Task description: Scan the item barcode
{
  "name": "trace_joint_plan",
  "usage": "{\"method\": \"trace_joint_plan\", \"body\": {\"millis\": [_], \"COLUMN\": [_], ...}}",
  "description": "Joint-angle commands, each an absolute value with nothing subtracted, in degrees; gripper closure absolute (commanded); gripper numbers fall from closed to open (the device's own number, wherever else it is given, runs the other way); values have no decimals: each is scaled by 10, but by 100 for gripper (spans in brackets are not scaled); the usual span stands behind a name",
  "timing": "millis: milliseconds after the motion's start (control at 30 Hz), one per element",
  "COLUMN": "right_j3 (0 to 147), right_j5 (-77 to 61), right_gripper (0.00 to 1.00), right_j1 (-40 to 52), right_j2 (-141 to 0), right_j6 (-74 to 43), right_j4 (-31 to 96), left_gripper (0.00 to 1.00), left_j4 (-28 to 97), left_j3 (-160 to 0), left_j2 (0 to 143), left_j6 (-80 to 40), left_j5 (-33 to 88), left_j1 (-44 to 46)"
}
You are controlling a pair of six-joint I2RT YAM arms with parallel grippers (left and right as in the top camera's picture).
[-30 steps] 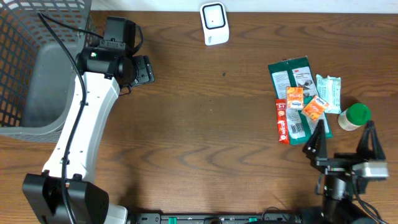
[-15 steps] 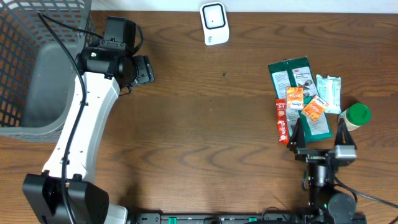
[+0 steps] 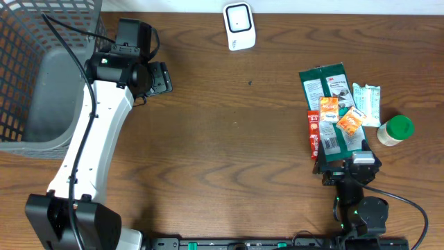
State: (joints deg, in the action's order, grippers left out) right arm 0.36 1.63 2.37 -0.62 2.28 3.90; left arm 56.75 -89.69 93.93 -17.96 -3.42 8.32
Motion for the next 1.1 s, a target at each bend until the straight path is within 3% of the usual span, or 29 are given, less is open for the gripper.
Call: {"method": "trace_joint_plan", "body": {"millis": [0,1067], "right_j3": [3,3], "right_j5": [5,-1], "right_gripper": [1,1], "right_j1": [18,18], "right_j2": [-3,-3], "right_j6": [54,44], "right_j4": [43,43], "left_gripper": [19,20], "left_j4": [569,569], "left_j3": [-897,-897], "left_j2": [925,925], "left_j6": [-176,-176], "left_j5": [-46,-46], "left_j1": [82,82]}}
